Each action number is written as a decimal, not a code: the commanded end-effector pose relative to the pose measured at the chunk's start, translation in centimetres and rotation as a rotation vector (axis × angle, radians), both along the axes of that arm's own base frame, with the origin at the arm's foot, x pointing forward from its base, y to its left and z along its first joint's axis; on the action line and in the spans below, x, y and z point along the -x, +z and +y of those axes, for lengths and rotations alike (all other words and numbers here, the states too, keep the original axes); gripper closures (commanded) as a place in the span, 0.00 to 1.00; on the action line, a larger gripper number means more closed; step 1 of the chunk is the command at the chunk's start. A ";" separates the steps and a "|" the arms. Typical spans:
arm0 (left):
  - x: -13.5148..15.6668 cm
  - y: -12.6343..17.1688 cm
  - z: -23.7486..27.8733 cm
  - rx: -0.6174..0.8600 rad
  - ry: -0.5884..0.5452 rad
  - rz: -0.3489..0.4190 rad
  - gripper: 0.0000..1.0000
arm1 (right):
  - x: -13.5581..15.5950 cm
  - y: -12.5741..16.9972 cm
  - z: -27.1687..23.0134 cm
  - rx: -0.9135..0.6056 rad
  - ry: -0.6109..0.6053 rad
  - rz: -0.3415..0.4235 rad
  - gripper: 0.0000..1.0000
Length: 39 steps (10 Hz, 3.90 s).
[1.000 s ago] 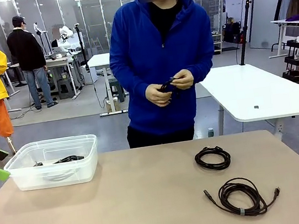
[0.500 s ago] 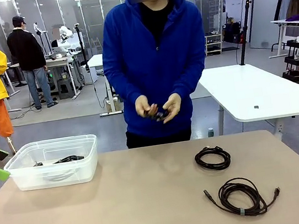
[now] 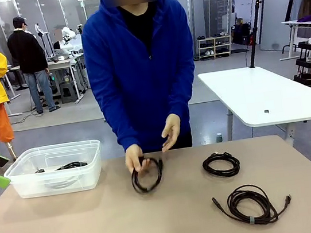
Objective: Organize and store the cables.
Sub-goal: Place the Power Cable into the Organizing box.
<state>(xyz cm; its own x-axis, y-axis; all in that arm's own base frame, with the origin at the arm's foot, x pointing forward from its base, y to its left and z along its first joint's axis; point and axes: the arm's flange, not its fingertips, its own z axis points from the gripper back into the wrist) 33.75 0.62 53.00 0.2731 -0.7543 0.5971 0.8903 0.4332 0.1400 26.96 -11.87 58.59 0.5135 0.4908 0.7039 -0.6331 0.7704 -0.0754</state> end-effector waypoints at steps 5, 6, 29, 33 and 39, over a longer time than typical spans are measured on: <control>0.1 0.0 -0.2 -0.004 0.012 0.006 0.02 | 0.0 -0.1 -0.2 0.002 0.010 -0.004 0.00; 0.1 0.0 -0.2 -0.004 0.012 0.006 0.02 | 0.0 -0.1 -0.2 0.002 0.010 -0.004 0.00; -13.8 -3.5 -37.1 -0.413 -0.313 -0.026 0.02 | 0.0 -0.1 -0.2 0.002 0.010 -0.004 0.00; -13.8 -4.3 -36.7 -0.401 -0.332 -0.027 0.02 | 0.0 -0.1 -0.2 0.002 0.010 -0.004 0.00; -16.0 -6.8 -37.6 -0.409 -0.327 0.012 0.02 | 0.0 -0.1 -0.2 0.002 0.010 -0.004 0.00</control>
